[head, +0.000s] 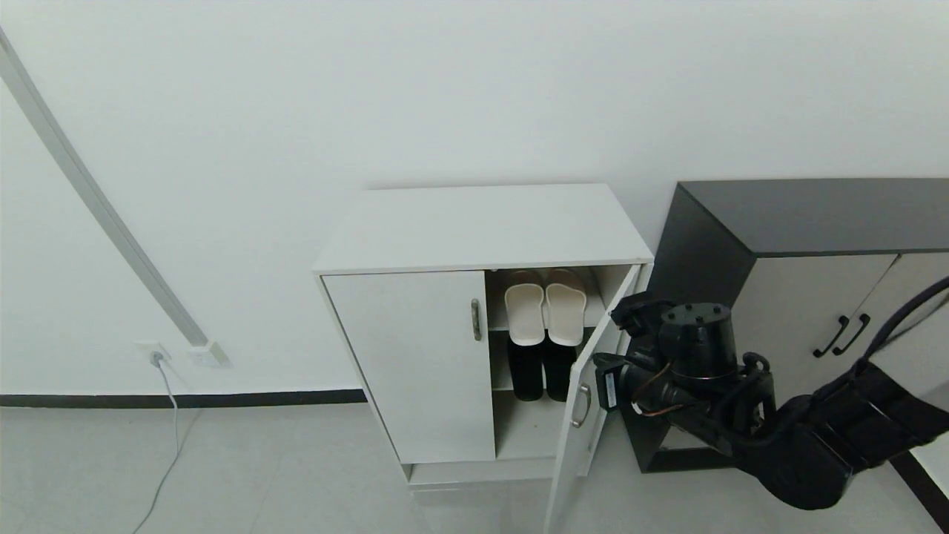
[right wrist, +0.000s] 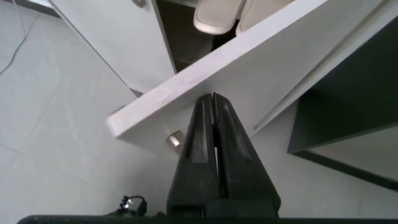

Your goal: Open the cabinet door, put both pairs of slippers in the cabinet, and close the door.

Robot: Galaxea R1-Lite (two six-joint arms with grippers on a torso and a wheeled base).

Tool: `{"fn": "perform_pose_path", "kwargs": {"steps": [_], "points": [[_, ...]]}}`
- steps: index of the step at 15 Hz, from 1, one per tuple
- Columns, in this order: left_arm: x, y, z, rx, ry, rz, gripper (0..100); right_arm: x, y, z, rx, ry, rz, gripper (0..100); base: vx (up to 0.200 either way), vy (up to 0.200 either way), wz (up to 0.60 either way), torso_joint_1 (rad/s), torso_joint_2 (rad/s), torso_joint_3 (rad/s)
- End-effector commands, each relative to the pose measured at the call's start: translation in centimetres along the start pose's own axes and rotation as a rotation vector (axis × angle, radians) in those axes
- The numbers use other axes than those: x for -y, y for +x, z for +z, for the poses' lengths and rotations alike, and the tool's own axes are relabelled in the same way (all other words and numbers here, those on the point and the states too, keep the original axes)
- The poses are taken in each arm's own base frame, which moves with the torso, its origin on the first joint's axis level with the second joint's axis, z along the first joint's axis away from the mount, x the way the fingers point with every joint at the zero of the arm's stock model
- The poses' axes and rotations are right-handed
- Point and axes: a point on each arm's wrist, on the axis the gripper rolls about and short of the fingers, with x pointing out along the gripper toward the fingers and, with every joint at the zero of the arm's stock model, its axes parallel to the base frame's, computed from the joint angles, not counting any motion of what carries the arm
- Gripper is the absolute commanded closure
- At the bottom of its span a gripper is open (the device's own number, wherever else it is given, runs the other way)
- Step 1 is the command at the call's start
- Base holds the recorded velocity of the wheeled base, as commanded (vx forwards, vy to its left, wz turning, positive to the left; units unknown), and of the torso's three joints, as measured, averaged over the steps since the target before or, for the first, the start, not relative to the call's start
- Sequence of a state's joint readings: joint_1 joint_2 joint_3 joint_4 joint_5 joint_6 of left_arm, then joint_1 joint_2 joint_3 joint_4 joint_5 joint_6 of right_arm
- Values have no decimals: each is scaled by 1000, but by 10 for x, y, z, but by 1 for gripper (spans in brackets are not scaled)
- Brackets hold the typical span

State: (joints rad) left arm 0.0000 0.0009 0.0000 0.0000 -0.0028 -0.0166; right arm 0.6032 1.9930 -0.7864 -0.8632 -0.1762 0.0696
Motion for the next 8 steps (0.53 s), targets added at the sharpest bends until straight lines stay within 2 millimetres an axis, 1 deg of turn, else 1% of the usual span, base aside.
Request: {"fn": "perform_pose_path", "kwargs": {"steps": [1,4,8], "points": [[0,0,0,-1,0,0,100,2,18,-6,-14,3,-7,100,0,0,0,0,0,0],[0,0,0,-1,3,0,100,4,37,1,19,13,-16,100,0,0,0,0,0,0],[0,0,0,-1,3,0,100,7,53,5,45,20,-29,100,0,0,0,0,0,0]]}}
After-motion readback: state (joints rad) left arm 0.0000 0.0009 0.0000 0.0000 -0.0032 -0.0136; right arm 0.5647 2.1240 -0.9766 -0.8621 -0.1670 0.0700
